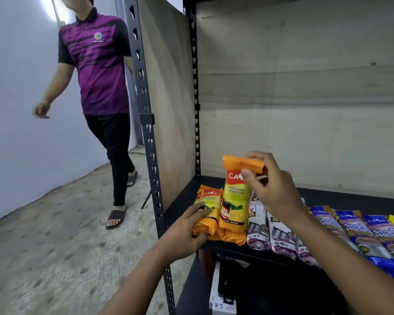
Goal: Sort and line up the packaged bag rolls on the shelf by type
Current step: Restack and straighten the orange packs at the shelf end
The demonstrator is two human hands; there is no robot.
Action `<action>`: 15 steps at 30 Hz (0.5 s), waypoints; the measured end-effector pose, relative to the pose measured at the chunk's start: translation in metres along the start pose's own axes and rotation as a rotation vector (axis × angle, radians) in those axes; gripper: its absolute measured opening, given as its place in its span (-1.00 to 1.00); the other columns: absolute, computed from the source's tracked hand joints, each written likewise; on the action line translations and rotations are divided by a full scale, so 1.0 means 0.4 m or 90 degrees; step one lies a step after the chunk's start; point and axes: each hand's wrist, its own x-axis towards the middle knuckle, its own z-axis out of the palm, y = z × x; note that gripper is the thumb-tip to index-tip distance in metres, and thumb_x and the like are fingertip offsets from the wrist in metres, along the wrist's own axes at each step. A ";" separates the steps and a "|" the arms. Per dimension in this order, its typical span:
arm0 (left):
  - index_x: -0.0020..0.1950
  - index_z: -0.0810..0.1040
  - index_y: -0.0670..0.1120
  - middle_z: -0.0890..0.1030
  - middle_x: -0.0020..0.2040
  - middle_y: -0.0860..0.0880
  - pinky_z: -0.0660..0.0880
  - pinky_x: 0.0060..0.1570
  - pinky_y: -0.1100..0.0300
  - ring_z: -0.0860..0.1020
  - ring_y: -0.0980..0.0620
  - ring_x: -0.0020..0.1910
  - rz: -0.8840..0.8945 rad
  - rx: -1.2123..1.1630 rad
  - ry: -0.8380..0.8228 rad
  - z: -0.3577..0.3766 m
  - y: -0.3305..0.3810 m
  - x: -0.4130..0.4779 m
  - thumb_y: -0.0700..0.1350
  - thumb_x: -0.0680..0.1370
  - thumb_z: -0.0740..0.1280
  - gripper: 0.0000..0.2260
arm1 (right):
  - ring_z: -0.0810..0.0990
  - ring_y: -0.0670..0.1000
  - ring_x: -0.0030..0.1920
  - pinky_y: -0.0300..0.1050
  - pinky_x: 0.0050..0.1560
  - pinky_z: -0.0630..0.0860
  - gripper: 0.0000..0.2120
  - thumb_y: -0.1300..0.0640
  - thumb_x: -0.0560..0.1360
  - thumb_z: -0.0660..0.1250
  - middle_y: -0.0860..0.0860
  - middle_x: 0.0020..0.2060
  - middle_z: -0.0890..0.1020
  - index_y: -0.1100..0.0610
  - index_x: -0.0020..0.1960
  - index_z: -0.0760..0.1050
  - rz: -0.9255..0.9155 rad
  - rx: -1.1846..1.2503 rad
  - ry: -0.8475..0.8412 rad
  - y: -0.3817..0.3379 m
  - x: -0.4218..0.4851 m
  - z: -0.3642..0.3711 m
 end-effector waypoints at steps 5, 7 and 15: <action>0.52 0.20 0.25 0.07 0.53 0.29 0.22 0.31 0.34 0.16 0.19 0.49 -0.001 0.008 0.000 0.000 -0.003 0.001 0.07 0.54 0.28 -0.44 | 0.67 -0.16 -0.22 -0.21 -0.29 0.58 -0.66 -0.11 0.59 0.27 -0.03 -0.10 0.69 -0.06 0.30 0.29 0.161 0.057 -0.060 0.062 0.118 0.034; 0.52 0.20 0.25 0.06 0.53 0.31 0.21 0.29 0.37 0.16 0.20 0.49 -0.005 0.006 0.002 0.002 -0.003 0.001 0.07 0.54 0.27 -0.44 | 0.68 -0.08 -0.26 -0.16 -0.33 0.57 -0.66 -0.12 0.59 0.27 0.03 -0.07 0.69 -0.06 0.29 0.29 0.227 0.049 -0.109 0.112 0.140 0.067; 0.53 0.21 0.21 0.07 0.54 0.28 0.07 0.16 0.62 0.17 0.27 0.45 -0.010 0.007 0.008 0.004 -0.002 0.002 0.05 0.54 0.28 -0.44 | 0.62 0.03 -0.02 0.01 -0.08 0.63 -0.57 -0.15 0.56 0.30 0.06 0.09 0.60 0.09 0.29 0.38 0.412 0.061 -0.169 0.250 0.129 0.174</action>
